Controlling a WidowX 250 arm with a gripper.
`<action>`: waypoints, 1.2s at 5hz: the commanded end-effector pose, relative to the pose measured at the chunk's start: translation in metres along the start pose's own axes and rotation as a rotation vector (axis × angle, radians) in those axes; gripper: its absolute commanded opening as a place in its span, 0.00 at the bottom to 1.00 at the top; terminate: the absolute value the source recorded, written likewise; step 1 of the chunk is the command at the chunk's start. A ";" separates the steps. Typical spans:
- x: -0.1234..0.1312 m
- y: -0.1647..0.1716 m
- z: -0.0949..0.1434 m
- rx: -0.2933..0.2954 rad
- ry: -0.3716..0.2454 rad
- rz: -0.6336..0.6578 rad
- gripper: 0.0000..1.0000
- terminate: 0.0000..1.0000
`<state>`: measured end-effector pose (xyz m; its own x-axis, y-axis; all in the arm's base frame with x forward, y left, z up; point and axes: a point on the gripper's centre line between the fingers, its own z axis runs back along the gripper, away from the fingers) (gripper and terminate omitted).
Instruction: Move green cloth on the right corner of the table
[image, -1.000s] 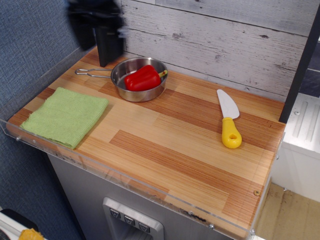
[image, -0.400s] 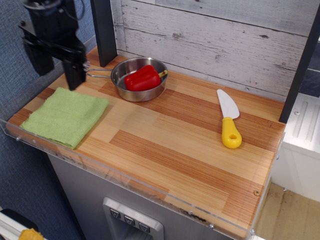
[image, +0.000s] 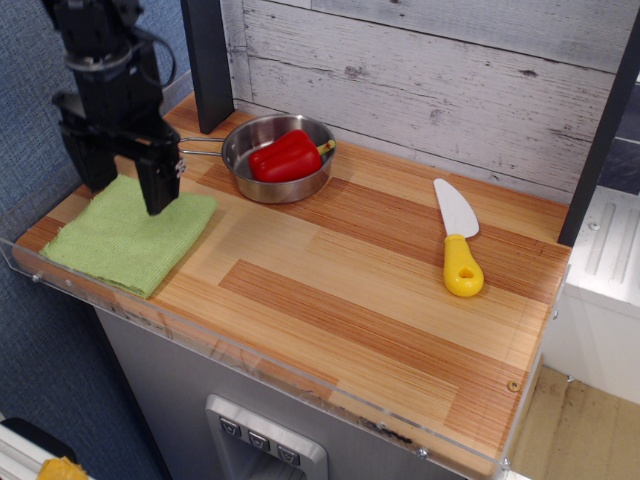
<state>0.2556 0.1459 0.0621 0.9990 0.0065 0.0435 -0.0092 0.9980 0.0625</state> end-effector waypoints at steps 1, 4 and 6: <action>0.011 0.000 -0.008 -0.034 -0.026 -0.075 1.00 0.00; 0.009 -0.012 -0.033 0.052 0.002 -0.151 1.00 0.00; -0.003 -0.045 -0.101 0.037 0.108 -0.173 1.00 0.00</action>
<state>0.2797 0.1206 -0.0008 0.9875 -0.1547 0.0292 0.1485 0.9768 0.1542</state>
